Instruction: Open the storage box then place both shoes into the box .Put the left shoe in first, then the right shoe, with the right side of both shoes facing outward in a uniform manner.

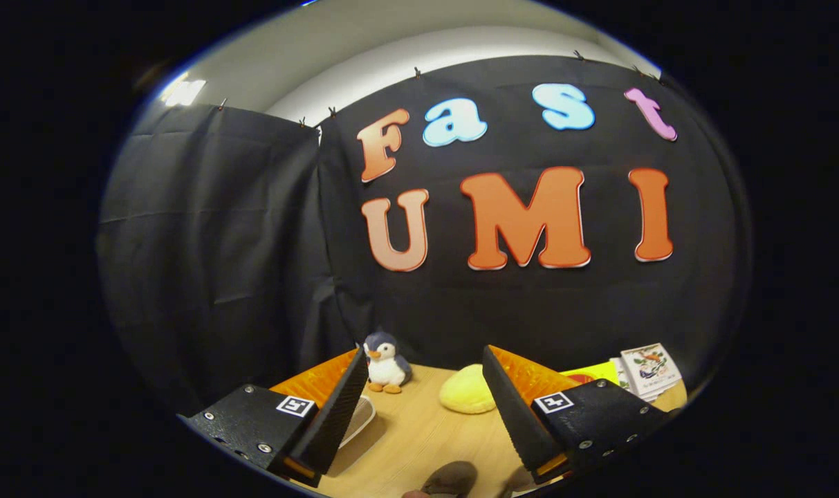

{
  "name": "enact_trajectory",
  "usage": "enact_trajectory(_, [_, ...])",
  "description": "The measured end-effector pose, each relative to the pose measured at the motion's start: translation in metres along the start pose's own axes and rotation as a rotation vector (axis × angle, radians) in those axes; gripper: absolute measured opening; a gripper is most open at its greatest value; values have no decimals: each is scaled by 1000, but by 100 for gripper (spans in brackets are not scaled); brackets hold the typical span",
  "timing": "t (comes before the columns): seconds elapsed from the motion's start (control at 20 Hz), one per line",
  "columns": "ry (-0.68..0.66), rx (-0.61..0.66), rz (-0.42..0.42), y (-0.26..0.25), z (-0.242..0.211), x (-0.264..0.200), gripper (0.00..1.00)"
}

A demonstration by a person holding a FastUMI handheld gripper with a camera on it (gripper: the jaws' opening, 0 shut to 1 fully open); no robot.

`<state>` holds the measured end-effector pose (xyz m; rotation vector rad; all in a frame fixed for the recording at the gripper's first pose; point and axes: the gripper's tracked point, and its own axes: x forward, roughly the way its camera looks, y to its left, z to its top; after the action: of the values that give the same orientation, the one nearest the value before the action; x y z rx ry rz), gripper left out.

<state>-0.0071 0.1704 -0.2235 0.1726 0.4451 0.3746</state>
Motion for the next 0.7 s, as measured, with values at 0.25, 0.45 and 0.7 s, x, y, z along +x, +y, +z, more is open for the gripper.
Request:
enact_trajectory(0.25, [266, 194, 222, 55, -92, 21, 97])
enact_trajectory(0.45, [474, 376, 378, 97, -156, 33, 97])
enact_trajectory(0.7, [678, 600, 577, 133, -215, 28, 97])
